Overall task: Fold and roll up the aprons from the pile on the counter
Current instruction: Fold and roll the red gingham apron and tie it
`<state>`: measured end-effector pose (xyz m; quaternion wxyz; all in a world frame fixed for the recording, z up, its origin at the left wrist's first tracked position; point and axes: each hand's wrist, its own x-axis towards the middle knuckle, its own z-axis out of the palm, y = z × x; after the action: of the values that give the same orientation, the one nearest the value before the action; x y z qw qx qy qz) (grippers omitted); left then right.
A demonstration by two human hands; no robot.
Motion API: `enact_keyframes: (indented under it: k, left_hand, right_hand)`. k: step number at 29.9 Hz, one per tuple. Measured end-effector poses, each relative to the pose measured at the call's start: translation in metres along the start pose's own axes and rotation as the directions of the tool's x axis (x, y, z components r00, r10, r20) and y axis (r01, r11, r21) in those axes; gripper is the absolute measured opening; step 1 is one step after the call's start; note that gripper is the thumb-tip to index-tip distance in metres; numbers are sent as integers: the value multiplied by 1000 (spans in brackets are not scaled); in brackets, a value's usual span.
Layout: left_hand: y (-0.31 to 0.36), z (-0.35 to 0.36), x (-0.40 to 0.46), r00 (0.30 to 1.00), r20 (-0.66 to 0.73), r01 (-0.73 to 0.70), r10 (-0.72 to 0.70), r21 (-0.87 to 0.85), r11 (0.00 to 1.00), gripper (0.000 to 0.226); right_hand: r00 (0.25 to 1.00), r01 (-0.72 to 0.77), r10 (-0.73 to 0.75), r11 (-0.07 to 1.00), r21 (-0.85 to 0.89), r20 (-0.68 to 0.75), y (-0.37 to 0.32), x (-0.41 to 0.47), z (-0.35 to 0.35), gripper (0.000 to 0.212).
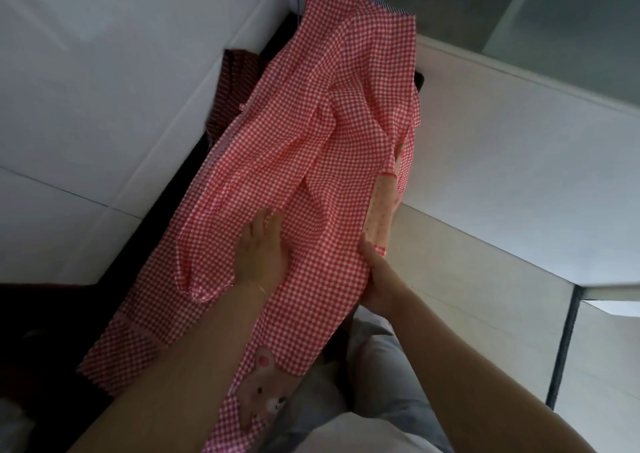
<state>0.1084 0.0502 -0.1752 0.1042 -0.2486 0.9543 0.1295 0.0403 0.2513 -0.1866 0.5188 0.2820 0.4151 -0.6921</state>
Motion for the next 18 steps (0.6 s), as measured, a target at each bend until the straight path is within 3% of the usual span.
enact_keyframes:
  k: [1, 4, 6, 11, 16, 18]
  left_hand:
    - [5, 1, -6, 1000, 28, -2, 3, -3, 1000, 58]
    - [5, 9, -13, 977, 194, 70, -85, 86, 994, 62]
    - [1, 7, -10, 969, 232, 66, -87, 97, 993, 65]
    - [2, 5, -10, 956, 269, 80, -115, 138, 987, 71]
    - [5, 7, -11, 960, 256, 83, -117, 142, 986, 69]
    - [6, 7, -11, 956, 264, 87, -125, 150, 985, 69]
  right_hand:
    - [1000, 19, -20, 1000, -8, -22, -3, 0, 7, 103]
    - [990, 102, -107, 994, -50, -95, -11, -4, 27, 58]
    - [988, 117, -121, 992, -47, -91, -14, -6, 37, 49]
    - [993, 111, -109, 992, 51, -45, -11, -9, 32, 66]
    - [982, 20, -4, 996, -81, 191, -4, -22, -7, 97]
    - [970, 55, -40, 997, -58, 240, -6, -30, -20, 97]
